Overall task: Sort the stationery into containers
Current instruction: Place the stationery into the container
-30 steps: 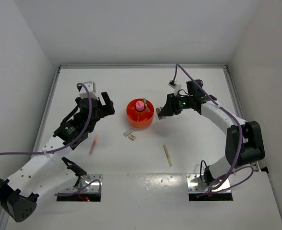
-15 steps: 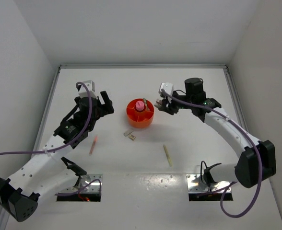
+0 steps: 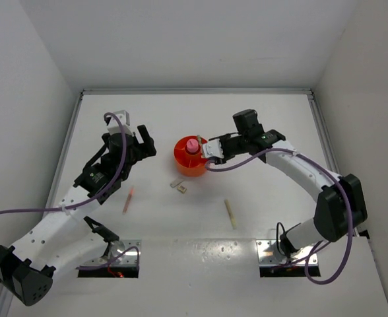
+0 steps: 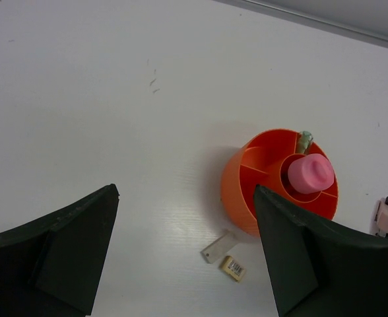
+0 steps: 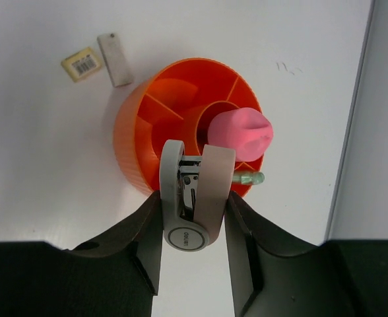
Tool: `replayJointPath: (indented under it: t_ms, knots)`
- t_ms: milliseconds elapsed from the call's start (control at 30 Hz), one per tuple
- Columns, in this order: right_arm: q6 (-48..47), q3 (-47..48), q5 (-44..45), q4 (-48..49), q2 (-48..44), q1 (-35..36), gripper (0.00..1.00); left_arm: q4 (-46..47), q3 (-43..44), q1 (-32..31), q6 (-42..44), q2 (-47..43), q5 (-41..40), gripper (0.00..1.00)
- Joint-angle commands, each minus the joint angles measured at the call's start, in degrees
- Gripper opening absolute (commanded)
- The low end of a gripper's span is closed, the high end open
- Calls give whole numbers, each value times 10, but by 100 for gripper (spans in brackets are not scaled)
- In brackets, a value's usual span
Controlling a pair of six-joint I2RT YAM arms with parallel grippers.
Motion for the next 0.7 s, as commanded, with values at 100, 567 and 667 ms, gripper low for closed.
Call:
replayJointPath:
  t_ms: [100, 567, 667]
  knots:
    - [-199, 15, 41, -41, 25, 31, 0, 19, 0, 12, -5, 4, 4, 89]
    - [-163, -60, 207, 135, 50, 96, 0, 19, 0, 17, 0, 14, 4, 89]
    - [-135, -65, 225, 155, 50, 102, 0, 19, 0, 17, 0, 14, 4, 89]
